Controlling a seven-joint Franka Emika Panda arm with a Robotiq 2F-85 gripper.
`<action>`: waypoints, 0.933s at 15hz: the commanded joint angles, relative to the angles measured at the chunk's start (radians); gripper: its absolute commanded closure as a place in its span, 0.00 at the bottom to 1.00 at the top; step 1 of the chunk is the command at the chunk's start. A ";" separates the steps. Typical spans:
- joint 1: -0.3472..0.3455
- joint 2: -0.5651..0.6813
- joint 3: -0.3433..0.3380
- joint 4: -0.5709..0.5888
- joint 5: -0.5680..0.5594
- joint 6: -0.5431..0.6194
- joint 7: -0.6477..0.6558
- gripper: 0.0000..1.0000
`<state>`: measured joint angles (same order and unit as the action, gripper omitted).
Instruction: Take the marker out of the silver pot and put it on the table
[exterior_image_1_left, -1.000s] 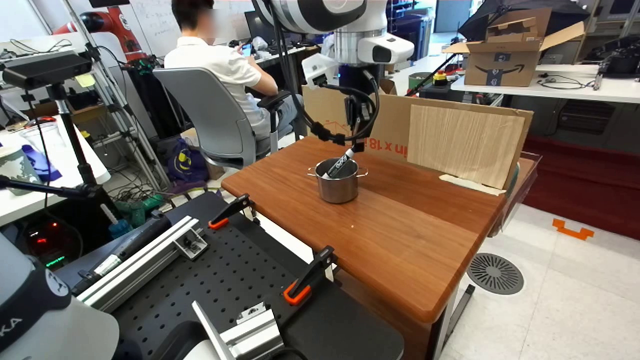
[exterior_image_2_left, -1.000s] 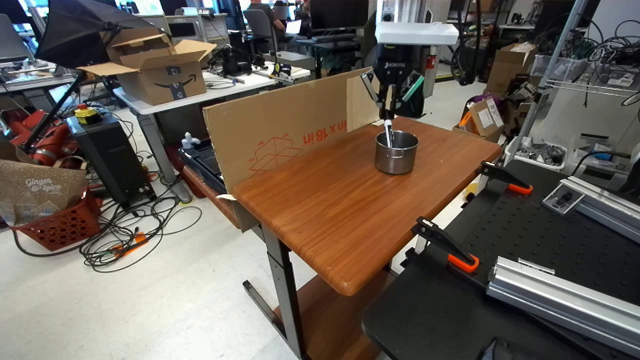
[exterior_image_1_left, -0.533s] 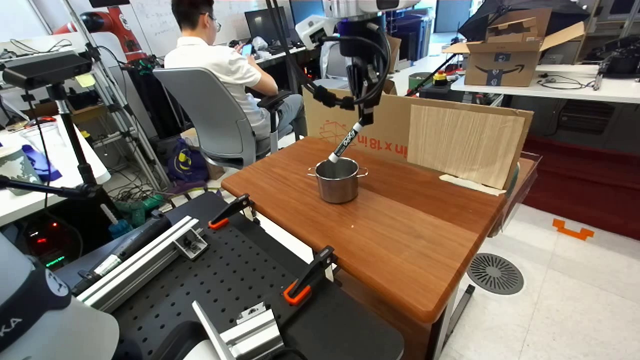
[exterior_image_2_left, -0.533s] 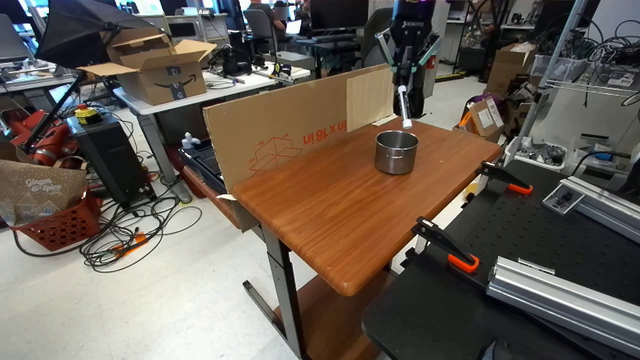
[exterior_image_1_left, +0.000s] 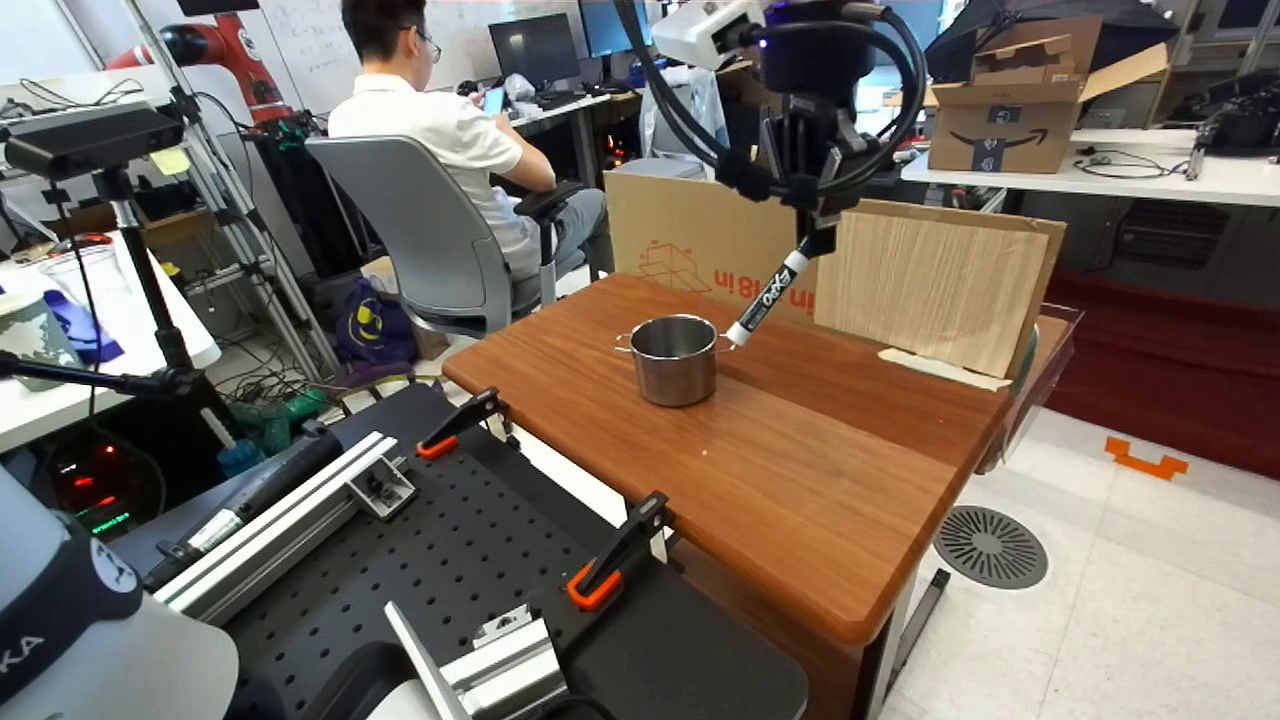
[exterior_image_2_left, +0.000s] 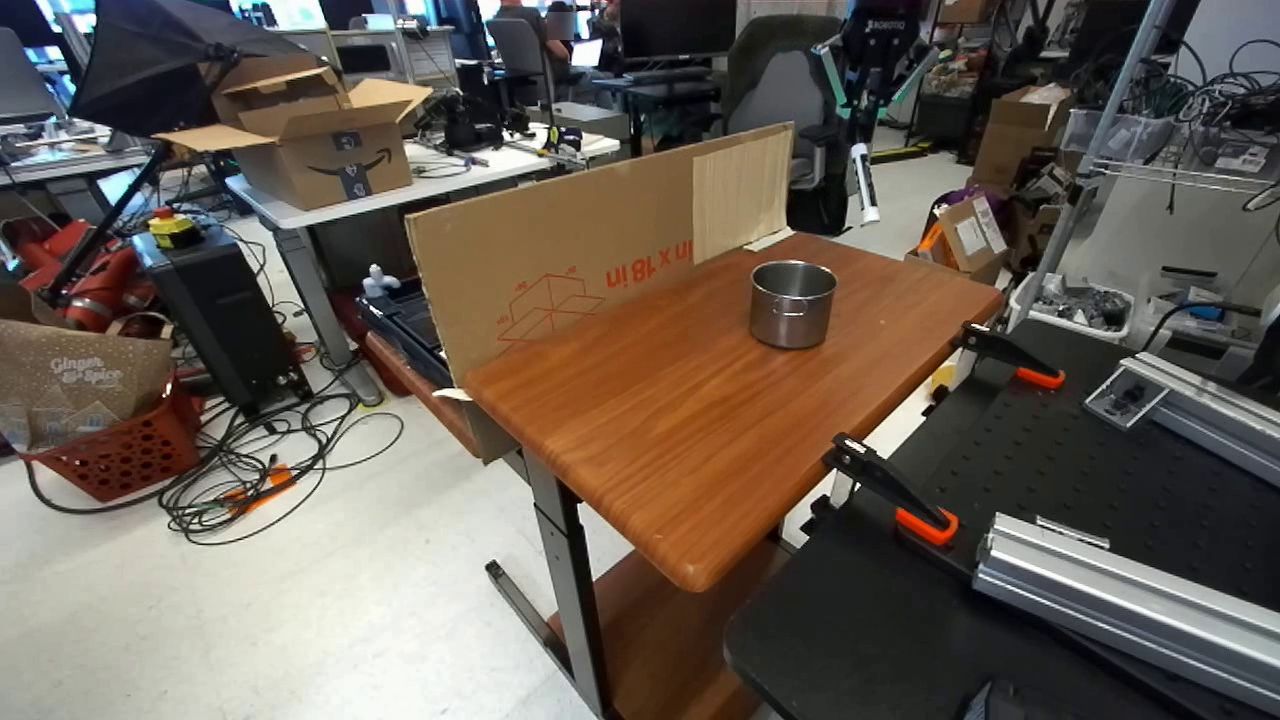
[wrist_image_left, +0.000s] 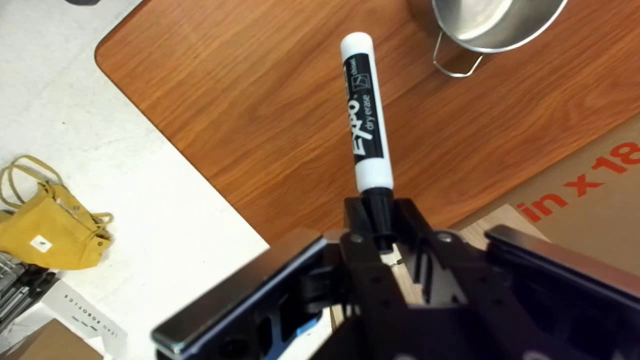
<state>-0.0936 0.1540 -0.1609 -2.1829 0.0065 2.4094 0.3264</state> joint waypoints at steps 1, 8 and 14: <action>-0.027 0.091 0.005 0.088 0.025 -0.030 -0.075 0.95; -0.043 0.305 0.022 0.255 0.060 -0.034 -0.126 0.95; -0.046 0.481 0.026 0.404 0.059 -0.032 -0.130 0.95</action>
<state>-0.1194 0.5551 -0.1503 -1.8712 0.0451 2.4095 0.2312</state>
